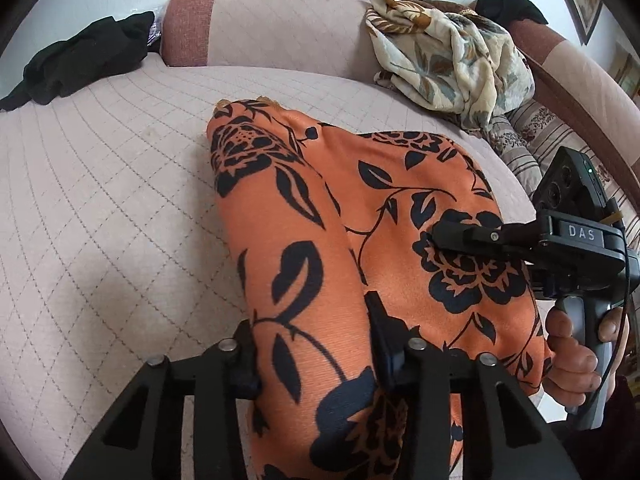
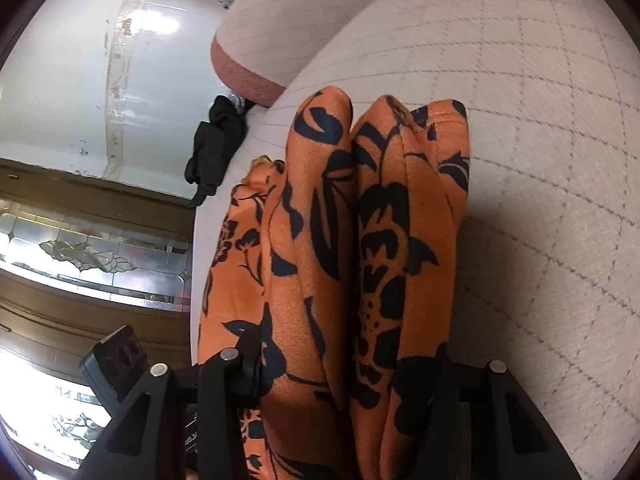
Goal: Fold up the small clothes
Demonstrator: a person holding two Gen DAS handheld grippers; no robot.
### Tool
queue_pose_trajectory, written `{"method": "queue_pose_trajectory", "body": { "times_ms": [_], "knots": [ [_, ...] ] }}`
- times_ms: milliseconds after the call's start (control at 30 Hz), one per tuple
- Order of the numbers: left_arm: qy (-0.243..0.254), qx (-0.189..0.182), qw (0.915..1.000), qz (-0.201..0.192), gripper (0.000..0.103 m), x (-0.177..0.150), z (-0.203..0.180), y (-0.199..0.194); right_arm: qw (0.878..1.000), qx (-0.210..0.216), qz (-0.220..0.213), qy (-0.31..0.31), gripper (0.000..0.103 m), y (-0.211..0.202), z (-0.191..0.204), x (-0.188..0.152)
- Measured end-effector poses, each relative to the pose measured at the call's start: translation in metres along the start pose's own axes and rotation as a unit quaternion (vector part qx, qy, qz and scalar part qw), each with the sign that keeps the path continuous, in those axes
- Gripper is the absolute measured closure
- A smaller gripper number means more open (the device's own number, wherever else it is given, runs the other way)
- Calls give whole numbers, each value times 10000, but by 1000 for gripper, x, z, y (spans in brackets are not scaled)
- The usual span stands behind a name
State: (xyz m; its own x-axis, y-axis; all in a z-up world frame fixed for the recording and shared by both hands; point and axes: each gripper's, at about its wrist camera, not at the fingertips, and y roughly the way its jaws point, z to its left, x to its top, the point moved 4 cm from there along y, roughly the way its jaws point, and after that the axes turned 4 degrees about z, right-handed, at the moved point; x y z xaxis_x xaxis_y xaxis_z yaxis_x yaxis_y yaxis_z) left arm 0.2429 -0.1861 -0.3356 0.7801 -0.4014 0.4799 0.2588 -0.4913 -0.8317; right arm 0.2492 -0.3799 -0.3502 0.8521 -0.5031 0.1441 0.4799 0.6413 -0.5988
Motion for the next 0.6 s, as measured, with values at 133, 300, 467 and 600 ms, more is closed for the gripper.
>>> {"method": "queue_pose_trajectory", "body": {
  "times_ms": [133, 300, 467, 600],
  "knots": [
    [43, 21, 10000, 29, 58, -1, -2, 0, 9999, -94, 23, 29, 55, 4, 0, 1],
    [-97, -4, 9998, 179, 43, -4, 5, 3, 9984, 42, 202, 523, 54, 17, -21, 7],
    [-96, 23, 9994, 344, 32, -8, 2, 10, 9986, 47, 215, 473, 49, 21, -23, 8],
    [-101, 6, 9994, 316, 34, -7, 2, 11, 9984, 111, 233, 494, 49, 22, -25, 8]
  ]
}}
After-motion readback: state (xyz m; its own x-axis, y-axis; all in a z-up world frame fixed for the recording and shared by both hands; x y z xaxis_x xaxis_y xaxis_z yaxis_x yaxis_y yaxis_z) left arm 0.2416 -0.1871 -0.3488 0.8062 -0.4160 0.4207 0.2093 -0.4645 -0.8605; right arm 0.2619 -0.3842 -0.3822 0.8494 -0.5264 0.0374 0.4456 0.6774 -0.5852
